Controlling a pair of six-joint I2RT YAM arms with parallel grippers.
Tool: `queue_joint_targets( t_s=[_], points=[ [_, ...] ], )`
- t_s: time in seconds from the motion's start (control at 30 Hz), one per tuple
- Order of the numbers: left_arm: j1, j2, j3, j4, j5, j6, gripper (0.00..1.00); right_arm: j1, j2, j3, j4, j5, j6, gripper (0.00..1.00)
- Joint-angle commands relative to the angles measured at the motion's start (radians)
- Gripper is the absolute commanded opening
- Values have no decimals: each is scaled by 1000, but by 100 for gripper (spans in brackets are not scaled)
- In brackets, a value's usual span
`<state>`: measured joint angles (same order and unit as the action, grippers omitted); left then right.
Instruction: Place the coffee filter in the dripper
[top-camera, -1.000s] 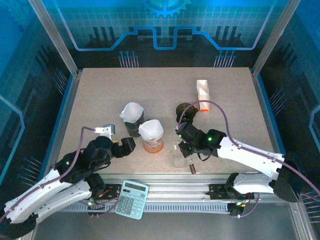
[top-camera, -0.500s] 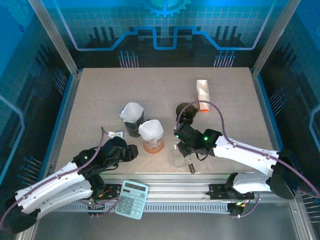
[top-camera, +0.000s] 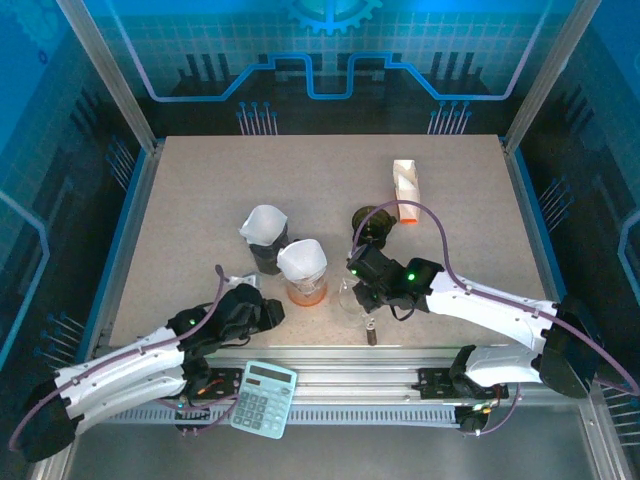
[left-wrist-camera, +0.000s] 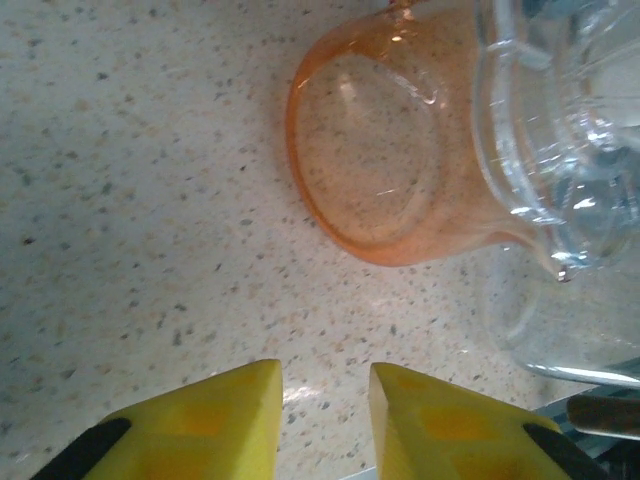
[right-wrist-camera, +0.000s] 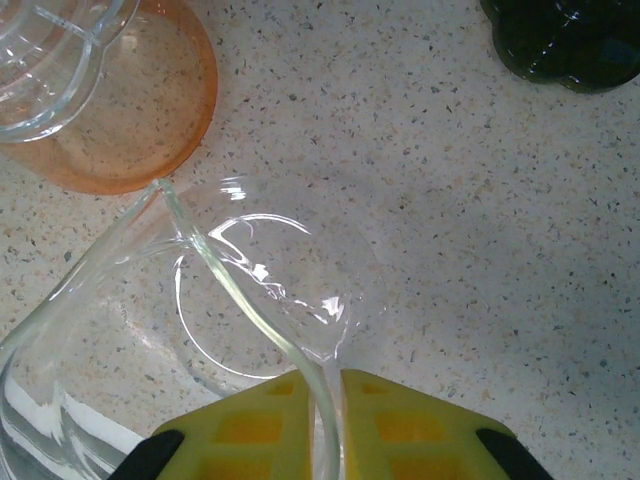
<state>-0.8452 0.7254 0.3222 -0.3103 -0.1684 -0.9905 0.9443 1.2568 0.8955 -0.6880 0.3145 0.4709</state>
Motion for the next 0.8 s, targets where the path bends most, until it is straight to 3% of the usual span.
queue_joint_targets(
  t_s=[0.0, 0.63, 0.77],
  points=[
    [8, 13, -32, 129, -3, -37, 27, 15, -17, 10, 6, 16, 18, 16],
    [8, 177, -124, 487, -73, -128, 0, -37, -184, 3, -37, 54, 20, 25],
    [7, 242, -129, 566, -69, -149, 0, -57, -213, 2, -47, 55, 14, 26]
  ],
)
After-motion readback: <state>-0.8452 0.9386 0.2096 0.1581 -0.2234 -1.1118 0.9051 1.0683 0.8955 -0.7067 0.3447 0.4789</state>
